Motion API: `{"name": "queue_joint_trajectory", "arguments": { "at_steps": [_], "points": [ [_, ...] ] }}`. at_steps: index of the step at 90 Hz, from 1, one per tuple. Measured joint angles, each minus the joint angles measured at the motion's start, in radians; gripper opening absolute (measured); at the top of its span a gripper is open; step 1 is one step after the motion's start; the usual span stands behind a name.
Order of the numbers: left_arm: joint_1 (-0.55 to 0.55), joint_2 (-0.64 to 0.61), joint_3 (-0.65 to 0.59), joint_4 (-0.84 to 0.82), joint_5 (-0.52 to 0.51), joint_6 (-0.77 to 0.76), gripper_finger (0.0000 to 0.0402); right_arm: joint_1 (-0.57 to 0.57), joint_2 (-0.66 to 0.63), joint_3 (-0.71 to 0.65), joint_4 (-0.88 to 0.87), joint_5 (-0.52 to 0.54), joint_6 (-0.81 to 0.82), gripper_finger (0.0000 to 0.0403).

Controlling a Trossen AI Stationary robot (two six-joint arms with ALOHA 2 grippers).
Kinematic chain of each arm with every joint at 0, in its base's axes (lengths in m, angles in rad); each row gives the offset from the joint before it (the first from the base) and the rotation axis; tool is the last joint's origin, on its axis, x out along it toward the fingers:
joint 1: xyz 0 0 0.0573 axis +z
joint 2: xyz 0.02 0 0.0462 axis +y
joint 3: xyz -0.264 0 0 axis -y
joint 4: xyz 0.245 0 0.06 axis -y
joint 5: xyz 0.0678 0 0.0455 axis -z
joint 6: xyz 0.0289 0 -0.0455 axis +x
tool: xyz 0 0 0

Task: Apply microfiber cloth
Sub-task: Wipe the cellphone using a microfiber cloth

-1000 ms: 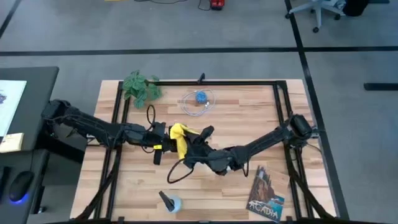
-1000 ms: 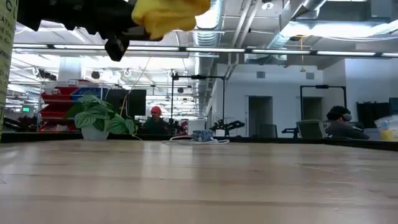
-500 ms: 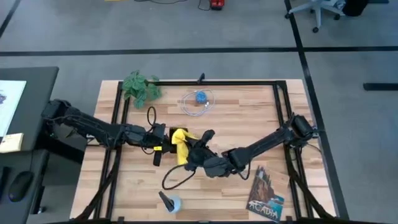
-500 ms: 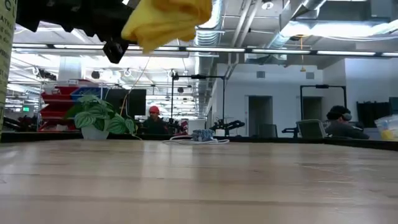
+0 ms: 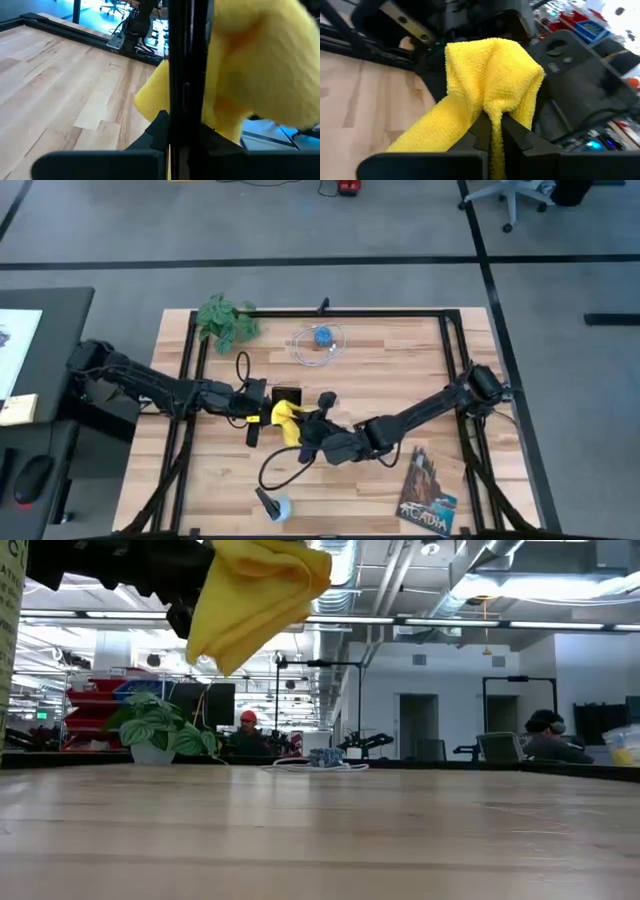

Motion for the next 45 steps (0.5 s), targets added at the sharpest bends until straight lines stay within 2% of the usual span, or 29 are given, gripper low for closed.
{"name": "queue_joint_trajectory", "arguments": {
  "at_steps": [31, 45],
  "points": [
    [0.000, -0.001, 0.000, -0.012, -0.005, -0.005, 0.0011, -0.068, -0.001, 0.000, 0.030, -0.195, -0.018, 0.0003],
    [0.001, -0.001, 0.000, -0.026, -0.009, -0.007, 0.0011, -0.089, 0.000, -0.001, 0.047, -0.243, -0.060, 0.0003]
  ]
}}
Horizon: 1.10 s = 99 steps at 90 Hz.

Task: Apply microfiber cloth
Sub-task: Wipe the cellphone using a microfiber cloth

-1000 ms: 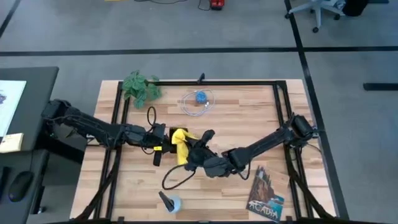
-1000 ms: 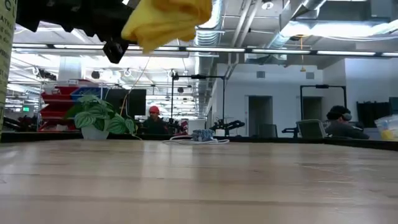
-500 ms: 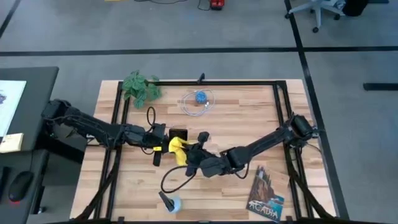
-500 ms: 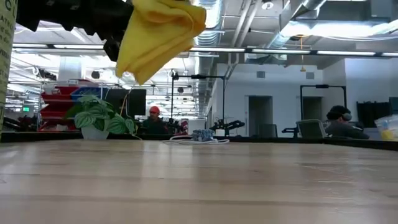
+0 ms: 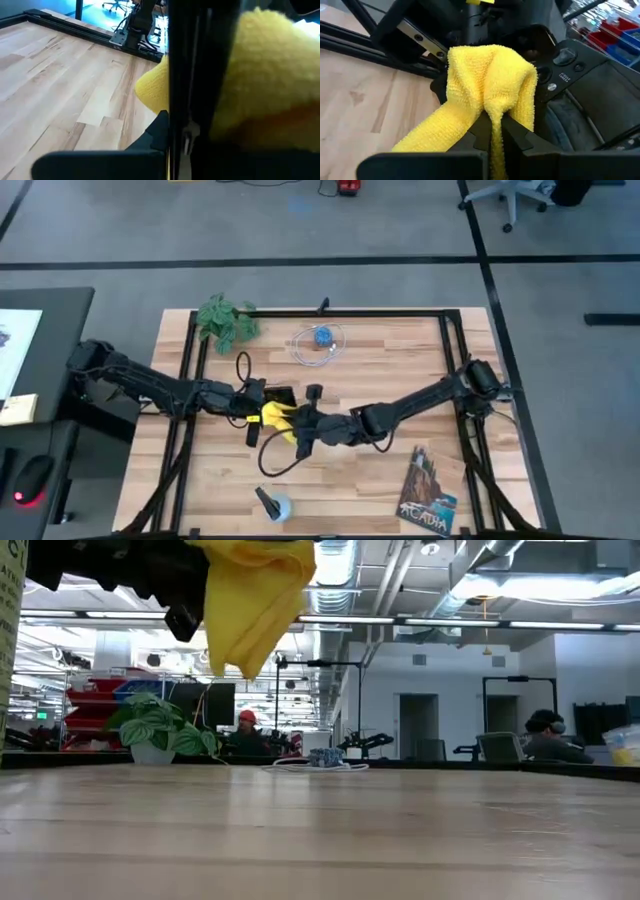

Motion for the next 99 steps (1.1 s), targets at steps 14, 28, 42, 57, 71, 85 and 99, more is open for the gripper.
{"name": "queue_joint_trajectory", "arguments": {
  "at_steps": [14, 28, 42, 57, 71, 85, 99],
  "points": [
    [0.000, 0.000, 0.000, -0.005, 0.000, -0.001, 0.0011, -0.017, -0.001, 0.000, -0.010, -0.079, -0.001, 0.0003],
    [0.000, 0.001, 0.000, -0.024, 0.006, 0.000, 0.0011, -0.010, -0.003, 0.005, -0.097, -0.109, 0.043, 0.0003],
    [0.000, 0.002, 0.001, -0.039, 0.005, 0.000, 0.0011, 0.016, -0.013, 0.005, -0.163, -0.045, 0.055, 0.0003],
    [-0.001, 0.000, 0.006, -0.015, -0.009, -0.001, 0.0011, 0.061, -0.047, 0.000, -0.200, 0.155, -0.040, 0.0003],
    [-0.001, -0.003, 0.008, 0.000, -0.011, -0.003, 0.0011, 0.077, -0.084, -0.003, -0.167, 0.277, -0.139, 0.0003],
    [-0.003, -0.002, 0.008, 0.012, 0.006, -0.003, 0.0011, 0.077, -0.098, -0.003, -0.059, 0.311, -0.242, 0.0003],
    [-0.005, -0.002, 0.006, -0.005, 0.019, 0.000, 0.0011, 0.076, -0.100, -0.002, -0.010, 0.475, -0.314, 0.0003]
  ]
}}
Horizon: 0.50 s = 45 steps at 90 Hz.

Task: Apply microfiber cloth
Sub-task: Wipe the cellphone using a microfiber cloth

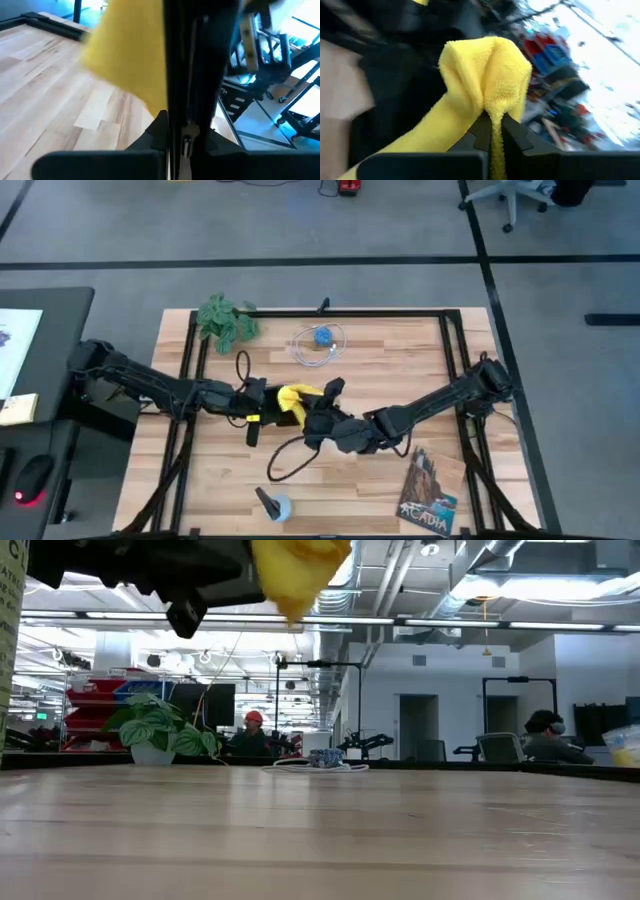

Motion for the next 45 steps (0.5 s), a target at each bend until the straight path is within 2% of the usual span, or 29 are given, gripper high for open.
{"name": "queue_joint_trajectory", "arguments": {
  "at_steps": [10, 18, 24, 32, 37, 45],
  "points": [
    [-0.002, 0.000, 0.000, 0.004, 0.013, 0.011, 0.0011, -0.006, 0.000, 0.001, -0.089, 0.075, 0.066, 0.0003],
    [-0.007, -0.002, 0.000, 0.005, -0.006, 0.013, 0.0011, -0.007, 0.000, 0.001, -0.288, 0.059, 0.260, 0.0003],
    [-0.013, -0.004, -0.002, 0.005, -0.006, 0.014, 0.0011, -0.008, 0.000, 0.001, -0.493, -0.022, 0.486, 0.0003],
    [-0.019, -0.004, -0.002, 0.004, -0.007, 0.015, 0.0011, -0.016, 0.009, 0.001, -0.729, -0.183, 0.789, 0.0003],
    [-0.022, -0.004, -0.002, 0.007, -0.011, 0.017, 0.0011, -0.021, 0.032, -0.003, -0.804, -0.264, 0.919, 0.0003],
    [-0.023, -0.004, -0.002, 0.015, -0.010, 0.019, 0.0011, -0.021, 0.067, -0.053, -0.814, -0.352, 1.036, 0.0006]
  ]
}}
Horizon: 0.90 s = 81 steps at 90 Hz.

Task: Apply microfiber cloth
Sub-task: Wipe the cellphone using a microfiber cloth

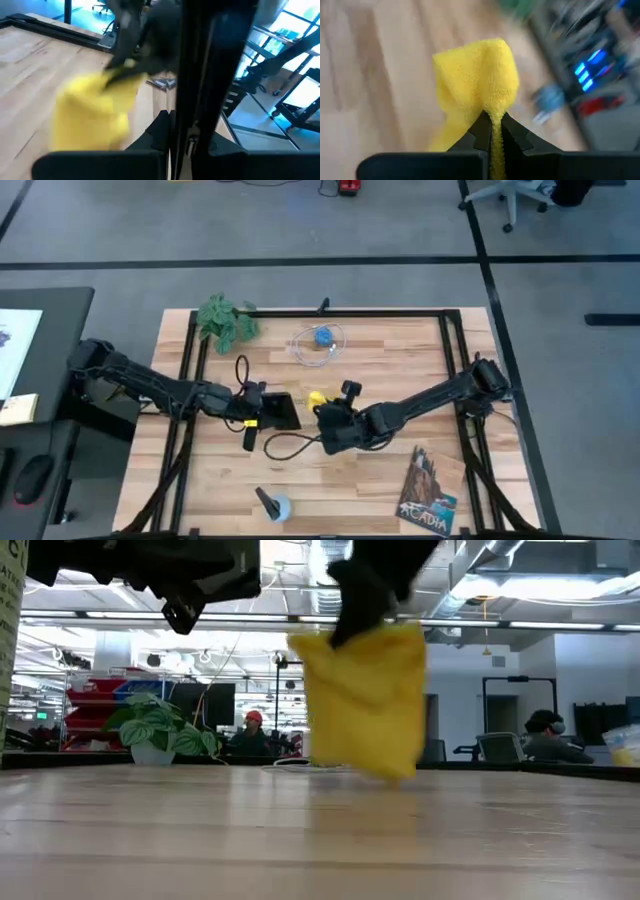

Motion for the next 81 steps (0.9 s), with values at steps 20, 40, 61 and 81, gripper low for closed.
{"name": "queue_joint_trajectory", "arguments": {
  "at_steps": [20, 40, 61, 81],
  "points": [
    [0.000, 0.000, -0.001, -0.013, -0.002, 0.000, 0.0011, -0.005, 0.055, -0.089, 0.090, -0.261, 0.101, 0.0063],
    [0.000, 0.000, -0.002, -0.050, -0.004, 0.015, 0.0011, -0.014, -0.041, -0.075, 0.110, -0.322, 0.054, 0.0180],
    [0.000, 0.001, -0.002, -0.060, -0.005, 0.047, 0.0011, -0.034, -0.206, -0.073, 0.460, -0.310, -0.118, 0.0247],
    [0.001, 0.001, -0.002, -0.057, -0.005, 0.052, 0.0011, -0.095, -0.185, -0.073, 0.750, -0.428, -0.192, 0.0239]
  ]
}}
